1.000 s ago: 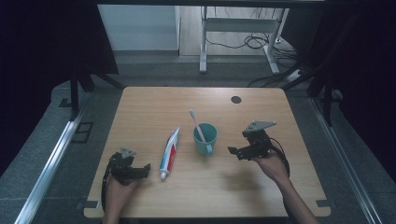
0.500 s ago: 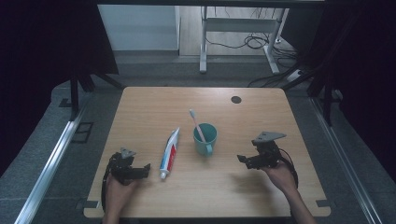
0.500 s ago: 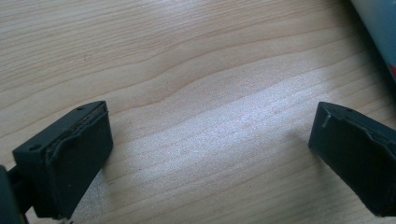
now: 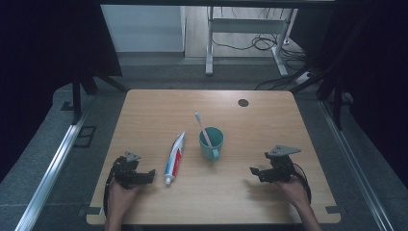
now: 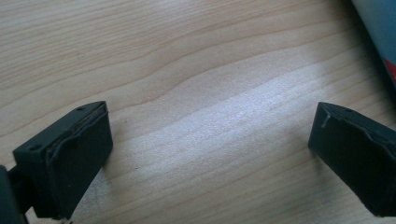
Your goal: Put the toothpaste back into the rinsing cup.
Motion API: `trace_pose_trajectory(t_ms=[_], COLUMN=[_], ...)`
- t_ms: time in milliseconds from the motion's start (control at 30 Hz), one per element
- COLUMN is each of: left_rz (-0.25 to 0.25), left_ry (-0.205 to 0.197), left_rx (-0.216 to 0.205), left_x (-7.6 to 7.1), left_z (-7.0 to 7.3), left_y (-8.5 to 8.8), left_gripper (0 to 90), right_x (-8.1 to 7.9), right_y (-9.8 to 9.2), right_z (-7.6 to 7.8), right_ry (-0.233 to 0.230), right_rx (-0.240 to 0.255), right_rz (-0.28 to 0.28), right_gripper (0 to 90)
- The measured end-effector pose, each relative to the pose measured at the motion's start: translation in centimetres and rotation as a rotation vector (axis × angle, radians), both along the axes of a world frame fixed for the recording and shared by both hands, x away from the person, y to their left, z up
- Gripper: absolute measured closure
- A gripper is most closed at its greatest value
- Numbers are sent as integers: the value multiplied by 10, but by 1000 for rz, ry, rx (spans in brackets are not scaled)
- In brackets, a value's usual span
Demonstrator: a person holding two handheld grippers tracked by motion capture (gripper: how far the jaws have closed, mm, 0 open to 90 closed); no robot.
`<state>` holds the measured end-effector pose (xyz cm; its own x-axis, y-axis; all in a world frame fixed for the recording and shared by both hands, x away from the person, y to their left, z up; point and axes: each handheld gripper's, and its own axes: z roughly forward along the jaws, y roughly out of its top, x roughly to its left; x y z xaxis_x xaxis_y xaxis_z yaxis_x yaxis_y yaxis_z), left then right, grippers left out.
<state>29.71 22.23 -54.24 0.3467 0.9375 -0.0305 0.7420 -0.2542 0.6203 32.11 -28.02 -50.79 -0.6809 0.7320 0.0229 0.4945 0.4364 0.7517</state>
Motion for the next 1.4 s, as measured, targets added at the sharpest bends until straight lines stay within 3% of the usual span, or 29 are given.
trace_pose_trajectory(t_ms=[500,800,1067,1400], left_rz=[-60,-94,-112,-154], left_ry=[67,118,160,240], left_rx=[23,34,13,43], left_x=[8,17,29,43], left_z=[14,29,38,54], left_y=[-10,-15,-13,-24], left_gripper=[41,87,132,143], right_x=[-7,-9,-9,-10], right_y=[-10,-10,-17,-18], right_z=[-19,-31,-34,-34], right_ry=[25,25,22,19], right_rx=[-18,-80,-40,-41], right_rz=[-8,3,-9,-13], right_gripper=[109,108,116,119])
